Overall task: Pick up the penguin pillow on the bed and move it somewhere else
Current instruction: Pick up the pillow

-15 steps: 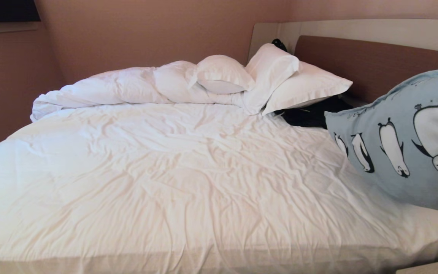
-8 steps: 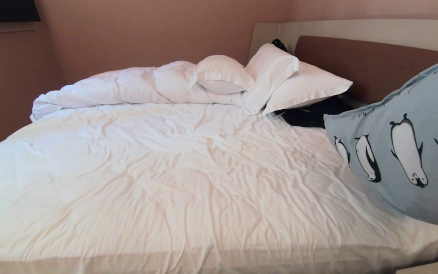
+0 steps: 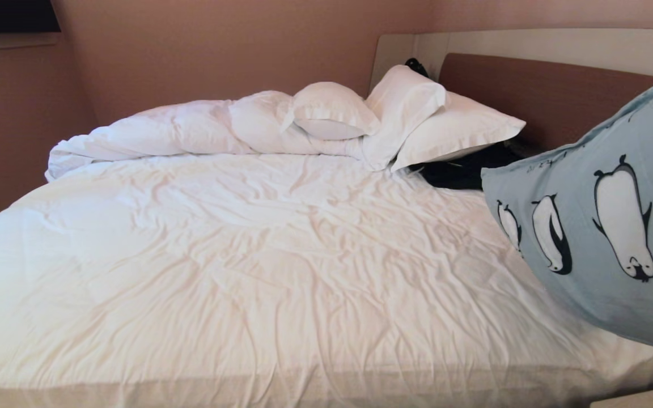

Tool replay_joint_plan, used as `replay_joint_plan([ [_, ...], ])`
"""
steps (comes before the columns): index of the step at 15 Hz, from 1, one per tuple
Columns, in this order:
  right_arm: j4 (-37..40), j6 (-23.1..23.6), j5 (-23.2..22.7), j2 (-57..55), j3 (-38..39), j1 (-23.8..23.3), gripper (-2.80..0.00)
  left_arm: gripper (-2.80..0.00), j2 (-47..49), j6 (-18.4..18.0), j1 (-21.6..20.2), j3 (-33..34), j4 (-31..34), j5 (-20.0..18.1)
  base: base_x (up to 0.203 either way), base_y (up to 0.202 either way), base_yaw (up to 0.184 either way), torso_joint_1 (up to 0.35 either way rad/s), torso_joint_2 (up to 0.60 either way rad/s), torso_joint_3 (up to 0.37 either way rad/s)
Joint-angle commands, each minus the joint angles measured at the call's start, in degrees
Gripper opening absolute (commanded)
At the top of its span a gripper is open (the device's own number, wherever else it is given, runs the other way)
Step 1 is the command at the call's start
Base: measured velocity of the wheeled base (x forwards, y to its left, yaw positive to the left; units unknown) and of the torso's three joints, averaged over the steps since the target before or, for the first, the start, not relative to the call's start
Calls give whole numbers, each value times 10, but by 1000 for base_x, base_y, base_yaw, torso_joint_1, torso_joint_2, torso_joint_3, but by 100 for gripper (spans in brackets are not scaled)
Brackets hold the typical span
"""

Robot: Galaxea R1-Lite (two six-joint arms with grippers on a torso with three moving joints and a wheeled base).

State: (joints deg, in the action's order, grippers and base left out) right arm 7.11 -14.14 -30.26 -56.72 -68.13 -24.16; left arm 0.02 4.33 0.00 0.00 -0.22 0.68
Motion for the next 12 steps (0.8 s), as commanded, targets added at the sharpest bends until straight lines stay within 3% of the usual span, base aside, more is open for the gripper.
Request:
replay_joint_plan([
  [1,-3,-1,-2,11,-1,-1,-280,-280,0,1,0,2,0,0,0,0,0,0,0,0],
  [12,4,-1,-1,68,-14,-3,-280,-280,0,1,0,2,0,0,0,0,0,0,0,0],
])
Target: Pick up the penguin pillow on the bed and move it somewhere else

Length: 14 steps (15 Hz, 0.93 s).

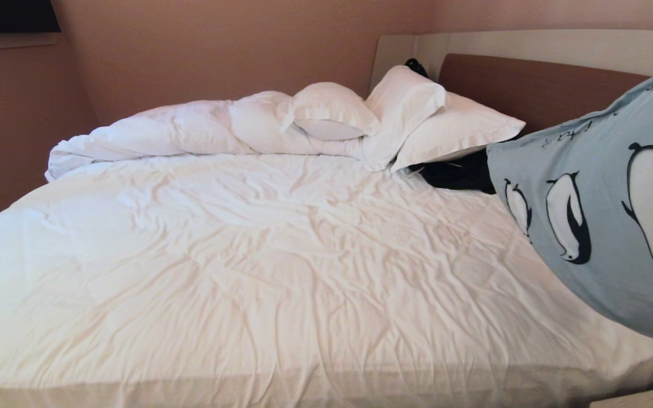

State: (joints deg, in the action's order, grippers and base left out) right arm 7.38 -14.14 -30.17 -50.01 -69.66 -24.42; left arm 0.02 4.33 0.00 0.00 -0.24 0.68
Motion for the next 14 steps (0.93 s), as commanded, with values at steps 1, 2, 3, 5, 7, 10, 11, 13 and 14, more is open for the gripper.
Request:
replay_joint_plan([
  [1,6,-1,7,0,3,-1,-280,-280,0,1,0,2,0,0,0,0,0,0,0,0],
  [2,10,-1,16,-2,4,0,-280,-280,0,1,0,2,0,0,0,0,0,0,0,0],
  [3,12,-1,19,-3,5,0,-280,-280,0,1,0,2,0,0,0,0,0,0,0,0],
  [5,12,-1,19,-2,9,0,-280,-280,0,1,0,2,0,0,0,0,0,0,0,0],
  [7,13,-1,18,-3,13,0,-280,-280,0,1,0,2,0,0,0,0,0,0,0,0],
  [10,11,-1,19,-8,22,0,-280,-280,0,2,0,2,0,0,0,0,0,0,0,0],
  [11,11,-1,19,-12,22,0,-280,-280,0,2,0,2,0,0,0,0,0,0,0,0],
  [13,11,-1,19,-17,22,0,-280,-280,0,2,0,2,0,0,1,54,-6,2,3,4],
  [14,11,-1,19,-21,22,0,-280,-280,0,2,0,2,0,0,1,165,-5,-2,-2,11],
])
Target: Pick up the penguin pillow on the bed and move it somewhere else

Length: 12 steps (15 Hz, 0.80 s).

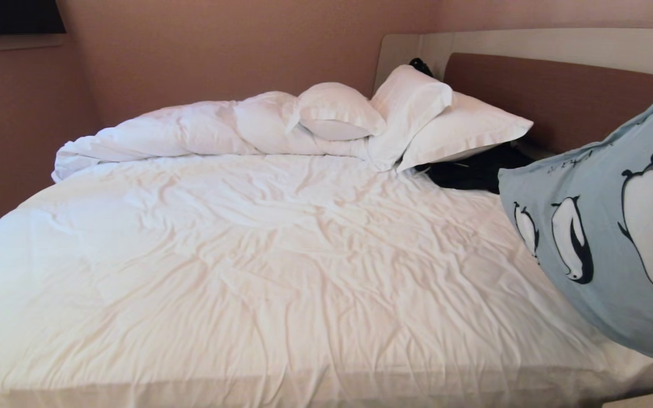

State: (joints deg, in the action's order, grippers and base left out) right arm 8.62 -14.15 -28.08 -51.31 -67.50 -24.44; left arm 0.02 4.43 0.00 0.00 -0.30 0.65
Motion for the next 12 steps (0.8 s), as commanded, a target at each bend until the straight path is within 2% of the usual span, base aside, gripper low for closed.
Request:
replay_joint_plan([
  [1,-1,-1,-2,-9,1,0,-280,-280,0,1,0,2,0,1,0,183,3,2,0,12],
  [12,-3,-1,-3,-14,19,0,-280,-280,0,1,0,2,0,1,0,196,0,0,3,3],
])
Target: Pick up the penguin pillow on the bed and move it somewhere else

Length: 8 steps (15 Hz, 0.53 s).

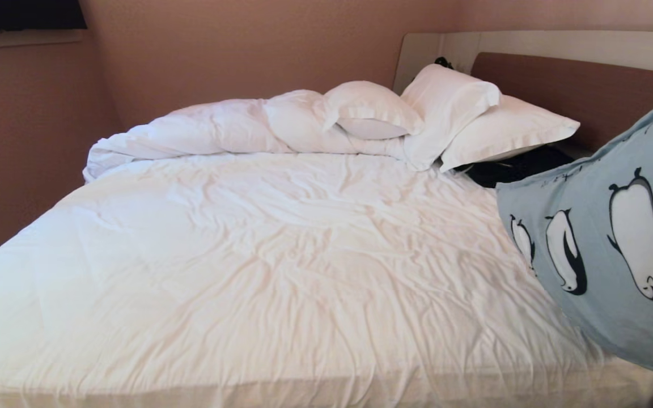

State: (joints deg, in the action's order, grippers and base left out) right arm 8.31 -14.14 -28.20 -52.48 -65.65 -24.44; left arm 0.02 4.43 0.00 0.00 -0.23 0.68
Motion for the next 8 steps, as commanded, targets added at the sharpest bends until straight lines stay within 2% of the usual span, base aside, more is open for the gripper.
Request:
replay_joint_plan([
  [1,0,-1,-2,-2,1,0,-280,-280,0,1,0,2,0,0,0,197,-2,2,7,-2],
  [8,-3,-1,-2,-2,10,0,-280,-280,0,1,0,2,0,0,0,193,0,3,2,1],
])
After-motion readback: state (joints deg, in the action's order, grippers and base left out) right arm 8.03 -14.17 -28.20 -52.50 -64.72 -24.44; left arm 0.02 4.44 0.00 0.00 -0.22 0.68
